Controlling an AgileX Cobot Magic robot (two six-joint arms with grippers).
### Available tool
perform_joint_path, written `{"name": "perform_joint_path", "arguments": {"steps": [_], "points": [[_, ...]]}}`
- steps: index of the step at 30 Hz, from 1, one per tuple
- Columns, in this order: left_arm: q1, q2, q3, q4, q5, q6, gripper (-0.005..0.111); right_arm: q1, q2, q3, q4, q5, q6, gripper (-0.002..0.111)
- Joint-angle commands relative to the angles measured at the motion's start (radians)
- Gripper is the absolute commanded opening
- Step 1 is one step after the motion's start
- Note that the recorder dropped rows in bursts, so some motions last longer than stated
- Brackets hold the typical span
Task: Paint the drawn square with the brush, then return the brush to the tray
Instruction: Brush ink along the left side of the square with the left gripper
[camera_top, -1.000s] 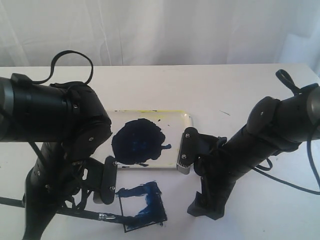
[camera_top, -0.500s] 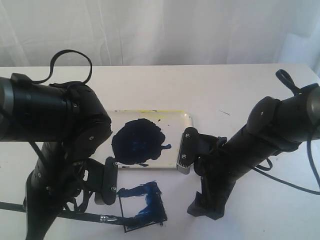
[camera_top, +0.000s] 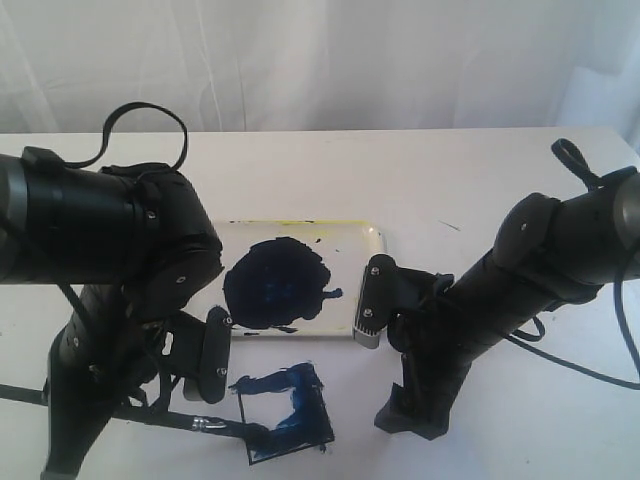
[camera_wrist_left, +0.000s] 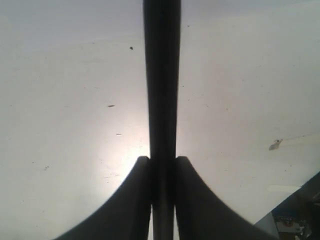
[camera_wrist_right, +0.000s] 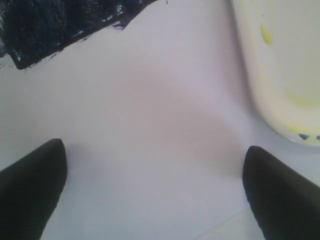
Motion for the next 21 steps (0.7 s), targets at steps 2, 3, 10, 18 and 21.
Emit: {"name": "perform_joint_path", "arguments": {"steps": [2, 3, 10, 18, 21], "points": [[-0.004, -0.007, -0.002, 0.016, 0.097, -0.023, 0.000, 0.000, 0.015, 0.020, -0.039, -0.018, 0.010, 0.089], [-0.004, -0.007, -0.002, 0.016, 0.097, -0.054, 0.000, 0.000, 0.015, 0.020, -0.039, -0.022, 0.010, 0.089], [-0.002, -0.007, -0.002, 0.079, 0.097, -0.122, 0.000, 0.000, 0.015, 0.020, -0.039, -0.020, 0.012, 0.089], [0.039, -0.007, -0.002, 0.091, 0.080, -0.125, 0.000, 0.000, 0.015, 0.020, -0.039, -0.017, 0.012, 0.089], [0.034, -0.007, -0.002, 0.089, 0.055, -0.108, 0.000, 0.000, 0.015, 0.020, -0.039, -0.022, 0.012, 0.089]]}}
